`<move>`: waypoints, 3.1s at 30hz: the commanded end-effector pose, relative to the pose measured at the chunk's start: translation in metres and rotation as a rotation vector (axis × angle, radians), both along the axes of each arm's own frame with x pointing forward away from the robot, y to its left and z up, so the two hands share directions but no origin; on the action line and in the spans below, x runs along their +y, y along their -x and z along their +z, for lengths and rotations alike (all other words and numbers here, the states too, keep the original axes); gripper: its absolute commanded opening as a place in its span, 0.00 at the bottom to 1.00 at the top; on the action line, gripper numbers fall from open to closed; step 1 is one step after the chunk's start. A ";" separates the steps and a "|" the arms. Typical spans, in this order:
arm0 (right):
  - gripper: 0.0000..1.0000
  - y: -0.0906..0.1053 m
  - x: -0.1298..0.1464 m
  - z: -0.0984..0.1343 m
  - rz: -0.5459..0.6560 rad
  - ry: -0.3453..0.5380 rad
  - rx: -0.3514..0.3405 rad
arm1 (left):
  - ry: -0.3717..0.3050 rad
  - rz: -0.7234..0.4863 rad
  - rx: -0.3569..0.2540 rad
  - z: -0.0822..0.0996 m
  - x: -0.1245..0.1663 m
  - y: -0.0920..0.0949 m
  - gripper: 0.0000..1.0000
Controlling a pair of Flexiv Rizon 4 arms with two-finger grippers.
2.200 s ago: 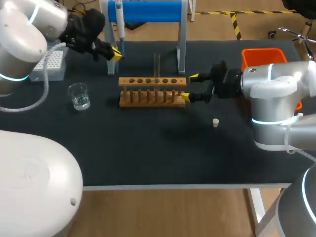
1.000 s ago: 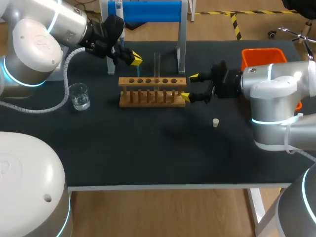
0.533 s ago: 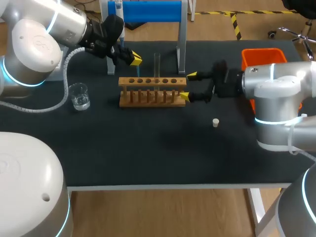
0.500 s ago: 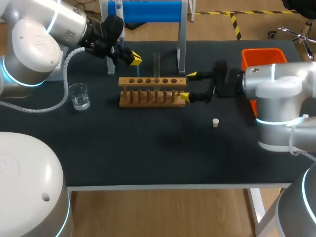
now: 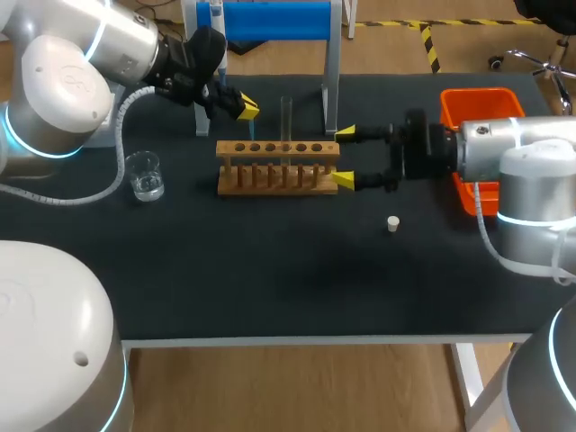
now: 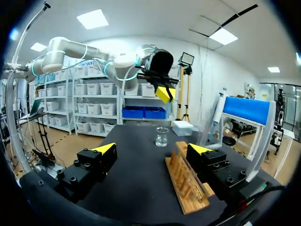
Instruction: Invert the test tube, pick up the pipette, mount the tip to pipette, aspirate from beaker and dispense into the tube, eject the tip, return the pipette, and cap with the stopper.
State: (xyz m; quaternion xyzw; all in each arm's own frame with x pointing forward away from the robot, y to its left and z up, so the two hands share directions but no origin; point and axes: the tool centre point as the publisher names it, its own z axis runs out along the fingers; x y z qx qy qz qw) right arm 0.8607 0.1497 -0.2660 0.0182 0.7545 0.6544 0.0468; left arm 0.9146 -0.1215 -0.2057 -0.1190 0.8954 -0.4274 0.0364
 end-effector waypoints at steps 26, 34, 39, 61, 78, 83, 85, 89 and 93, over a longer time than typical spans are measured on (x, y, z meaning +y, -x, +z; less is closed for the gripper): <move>1.00 -0.017 0.090 0.027 0.119 -0.130 0.061 | -0.003 -0.002 0.003 0.001 0.001 0.000 0.00; 1.00 -0.021 0.108 0.028 0.125 -0.129 0.063 | -0.003 -0.002 0.003 0.001 0.001 0.000 0.00; 1.00 -0.027 0.120 0.023 0.118 -0.120 0.056 | -0.003 -0.002 0.003 0.001 0.001 0.000 0.00; 1.00 -0.050 0.143 0.022 0.122 -0.121 0.059 | -0.003 -0.002 0.003 0.001 0.001 0.000 0.00; 0.50 -0.056 0.150 0.023 0.133 -0.129 0.064 | -0.003 -0.002 0.003 0.001 0.001 0.000 0.00; 0.56 -0.057 0.151 0.023 0.135 -0.132 0.065 | -0.003 -0.002 0.003 0.001 0.001 0.000 0.00; 0.54 -0.057 0.151 0.024 0.143 -0.141 0.071 | -0.003 -0.002 0.003 0.001 0.001 0.000 0.00; 0.49 -0.057 0.151 0.025 0.148 -0.147 0.076 | -0.003 -0.002 0.003 0.001 0.001 0.000 0.00; 0.47 -0.056 0.152 0.025 0.157 -0.148 0.073 | -0.003 -0.002 0.003 0.001 0.001 0.000 0.00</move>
